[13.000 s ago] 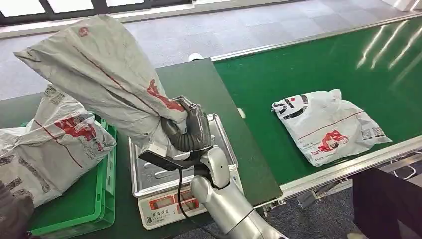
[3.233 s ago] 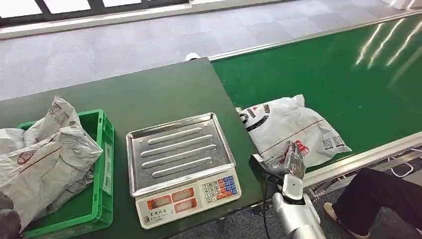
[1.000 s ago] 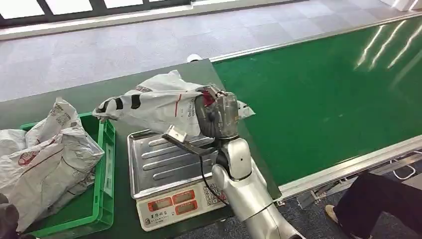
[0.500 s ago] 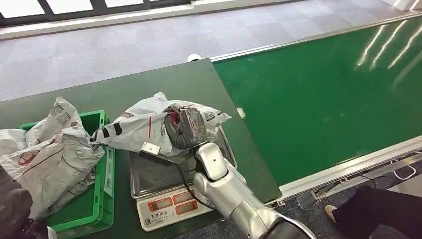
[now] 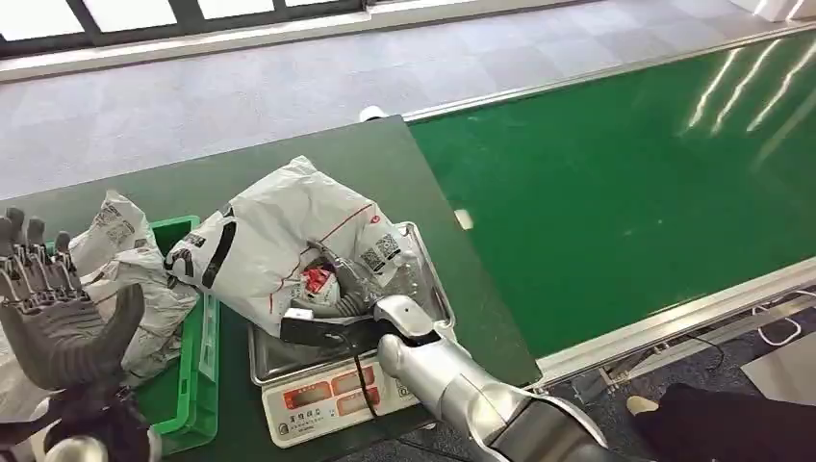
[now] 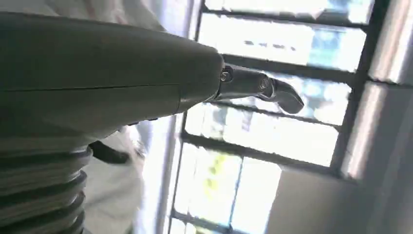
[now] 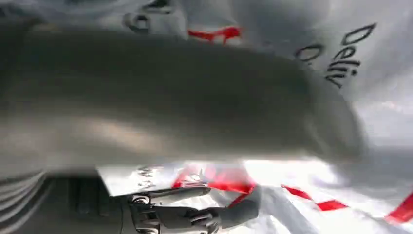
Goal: Moved the parcel from conveyor to table for the left to box.
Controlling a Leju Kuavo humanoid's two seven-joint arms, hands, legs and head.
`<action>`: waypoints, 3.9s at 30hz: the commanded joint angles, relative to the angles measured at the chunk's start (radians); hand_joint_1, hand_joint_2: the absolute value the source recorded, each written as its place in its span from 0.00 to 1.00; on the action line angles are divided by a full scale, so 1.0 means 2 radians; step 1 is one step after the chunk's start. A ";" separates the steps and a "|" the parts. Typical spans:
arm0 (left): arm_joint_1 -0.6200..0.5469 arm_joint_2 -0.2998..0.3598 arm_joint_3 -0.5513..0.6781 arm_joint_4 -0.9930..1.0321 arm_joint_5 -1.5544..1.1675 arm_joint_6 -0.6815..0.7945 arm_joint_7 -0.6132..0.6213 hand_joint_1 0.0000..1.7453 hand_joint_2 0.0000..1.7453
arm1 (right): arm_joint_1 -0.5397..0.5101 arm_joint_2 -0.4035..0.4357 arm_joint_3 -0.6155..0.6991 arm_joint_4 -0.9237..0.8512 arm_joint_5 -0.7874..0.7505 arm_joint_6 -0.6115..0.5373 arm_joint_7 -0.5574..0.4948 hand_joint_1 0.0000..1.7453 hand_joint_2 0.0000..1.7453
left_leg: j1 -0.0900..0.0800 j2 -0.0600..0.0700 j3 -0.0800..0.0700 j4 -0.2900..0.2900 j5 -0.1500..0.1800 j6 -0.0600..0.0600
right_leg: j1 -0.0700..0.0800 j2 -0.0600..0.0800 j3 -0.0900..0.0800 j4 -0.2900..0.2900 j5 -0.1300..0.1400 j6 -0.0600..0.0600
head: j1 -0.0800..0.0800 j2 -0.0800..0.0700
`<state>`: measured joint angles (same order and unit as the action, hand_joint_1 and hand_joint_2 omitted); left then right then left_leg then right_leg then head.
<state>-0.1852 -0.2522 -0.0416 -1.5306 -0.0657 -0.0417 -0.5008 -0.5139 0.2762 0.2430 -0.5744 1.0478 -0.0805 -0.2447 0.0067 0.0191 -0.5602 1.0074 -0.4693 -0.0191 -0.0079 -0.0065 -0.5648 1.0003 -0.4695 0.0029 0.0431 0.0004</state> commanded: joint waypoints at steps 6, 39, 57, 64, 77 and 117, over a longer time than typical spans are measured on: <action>-0.083 0.043 -0.077 0.194 -0.303 0.175 0.051 0.00 1.00 | 0.093 -0.054 0.022 -0.271 -0.356 0.225 -0.227 0.00 0.00 | 0.000 -0.003 -0.002 -0.001 0.002 0.000 | 0.001 -0.002 -0.001 -0.001 0.002 -0.001 | 0.000 0.000; -0.136 0.034 -0.115 0.372 -0.424 0.103 0.018 0.00 1.00 | 0.153 -0.147 0.164 -0.756 -0.343 -0.156 -0.227 0.00 1.00 | 0.000 -0.004 -0.007 -0.001 0.003 0.000 | 0.000 -0.003 -0.005 0.000 0.002 -0.001 | 0.000 0.000; -0.186 0.047 -0.206 0.454 -0.474 -0.008 -0.013 1.00 1.00 | 0.130 -0.164 0.174 -0.731 -0.357 -0.164 -0.227 0.00 1.00 | 0.000 -0.003 -0.007 -0.001 0.003 0.000 | 0.000 -0.002 -0.006 0.000 0.003 -0.001 | 0.000 0.000; -0.179 0.044 -0.173 0.401 -0.447 0.072 -0.017 1.00 1.00 | 0.146 -0.159 0.161 -0.735 -0.342 -0.160 -0.227 0.00 1.00 | 0.000 -0.003 -0.007 0.000 0.003 0.000 | 0.000 -0.002 -0.006 0.001 0.002 -0.001 | 0.000 0.000; -0.058 -0.042 0.126 -0.166 -0.367 0.370 -0.099 1.00 1.00 | 0.147 -0.130 0.147 -0.697 -0.351 -0.139 -0.227 0.00 1.00 | 0.000 0.001 -0.009 0.001 0.002 0.000 | 0.001 0.002 -0.009 0.002 0.002 -0.001 | 0.000 0.000; -0.164 0.081 0.090 0.303 -0.729 0.177 0.294 1.00 1.00 | 0.180 -0.138 0.131 -0.706 -0.303 -0.145 -0.227 0.00 1.00 | 0.000 -0.002 -0.008 0.000 0.005 -0.001 | 0.001 -0.002 -0.008 0.001 0.004 -0.003 | 0.000 0.000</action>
<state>-0.4464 -0.1423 0.1957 -1.1138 -1.4862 0.4211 0.0420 -0.1595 0.0229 0.5096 -1.9985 0.4288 -0.3769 -0.6893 0.0067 0.0177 -0.5774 1.0074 -0.4596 -0.0219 -0.0070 -0.0085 -0.5831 1.0044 -0.4613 -0.0023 0.0431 0.0004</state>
